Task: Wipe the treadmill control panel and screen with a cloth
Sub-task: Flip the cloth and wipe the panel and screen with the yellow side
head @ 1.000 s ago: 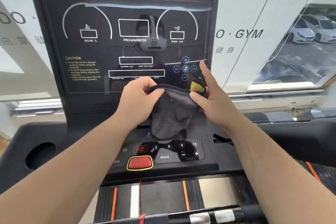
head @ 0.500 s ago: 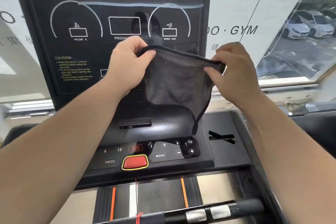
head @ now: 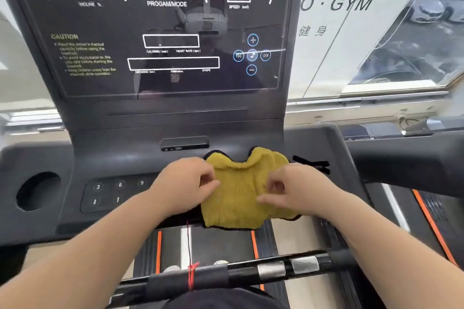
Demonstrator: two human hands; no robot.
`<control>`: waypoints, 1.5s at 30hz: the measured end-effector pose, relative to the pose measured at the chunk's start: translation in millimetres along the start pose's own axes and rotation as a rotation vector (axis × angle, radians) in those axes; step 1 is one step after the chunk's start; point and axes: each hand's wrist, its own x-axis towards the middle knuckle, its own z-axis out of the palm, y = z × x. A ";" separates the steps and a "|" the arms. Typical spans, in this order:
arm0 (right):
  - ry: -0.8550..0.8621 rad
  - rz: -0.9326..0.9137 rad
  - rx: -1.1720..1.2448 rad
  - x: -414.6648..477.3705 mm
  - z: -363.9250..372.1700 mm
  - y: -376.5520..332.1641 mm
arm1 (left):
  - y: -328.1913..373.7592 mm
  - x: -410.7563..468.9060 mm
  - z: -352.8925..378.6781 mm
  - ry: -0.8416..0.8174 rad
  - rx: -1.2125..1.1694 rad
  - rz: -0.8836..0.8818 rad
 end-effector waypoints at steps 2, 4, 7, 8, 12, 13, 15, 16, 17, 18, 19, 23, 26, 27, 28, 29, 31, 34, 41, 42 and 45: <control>0.254 0.056 0.001 11.2 0.7 -3.5 | 6.3 10.9 5.2 0.146 0.110 -0.003; 0.523 0.111 0.104 22.4 2.5 -4.7 | 13.0 21.6 9.1 0.185 0.179 0.023; 0.514 0.189 0.132 40.1 4.0 -0.1 | 15.8 36.5 13.8 0.177 0.239 0.038; 0.441 0.176 0.098 45.3 4.1 0.6 | 15.6 41.5 14.9 0.147 0.284 0.028; 0.300 0.031 -0.067 53.4 7.0 -3.8 | 18.9 52.5 13.7 0.048 0.448 0.038; 0.304 0.027 -0.072 52.3 6.6 -3.6 | 19.6 53.1 12.5 0.040 0.452 0.044; 0.395 0.053 -0.034 49.4 2.1 -0.2 | 19.6 53.8 9.5 0.069 0.412 0.040; 0.484 0.082 0.009 48.6 -1.5 1.9 | 20.3 54.5 7.5 0.130 0.372 0.039; 0.593 0.116 0.061 48.0 -5.1 3.7 | 21.6 56.2 6.0 0.220 0.320 0.041; 0.715 0.141 0.109 48.4 -8.6 4.7 | 23.3 58.9 5.3 0.306 0.272 0.038; 0.818 0.154 0.133 49.8 -10.9 3.0 | 24.7 62.4 5.5 0.374 0.238 0.029; 0.857 0.096 0.131 54.7 11.4 -19.8 | 29.8 71.3 14.0 0.416 0.279 0.026; 0.689 0.140 0.104 48.1 50.7 -34.0 | 22.6 59.2 20.6 0.435 0.235 0.034; 0.588 0.210 0.096 46.2 60.6 -37.6 | 17.3 50.8 21.2 0.450 0.206 0.034; 0.503 0.287 0.088 45.1 68.1 -39.6 | 11.4 41.0 20.8 0.461 0.183 0.029; 0.463 0.342 0.076 45.9 72.8 -40.2 | 3.8 31.2 20.5 0.473 0.167 0.015; 0.453 0.397 0.076 53.3 70.2 -39.8 | -13.8 11.6 20.1 0.494 0.156 -0.051; 0.458 0.435 0.102 80.2 54.4 -40.5 | -38.5 -14.2 21.3 0.498 0.172 -0.164; 0.331 0.060 -0.147 83.7 61.1 -59.3 | -65.1 -47.1 20.9 0.522 0.143 -0.375; 0.310 -0.056 -0.169 72.6 67.2 -55.2 | -67.5 -48.3 20.3 0.526 0.135 -0.389; 0.274 -0.267 -0.230 36.4 84.5 -31.0 | -73.6 -48.9 18.7 0.535 0.129 -0.392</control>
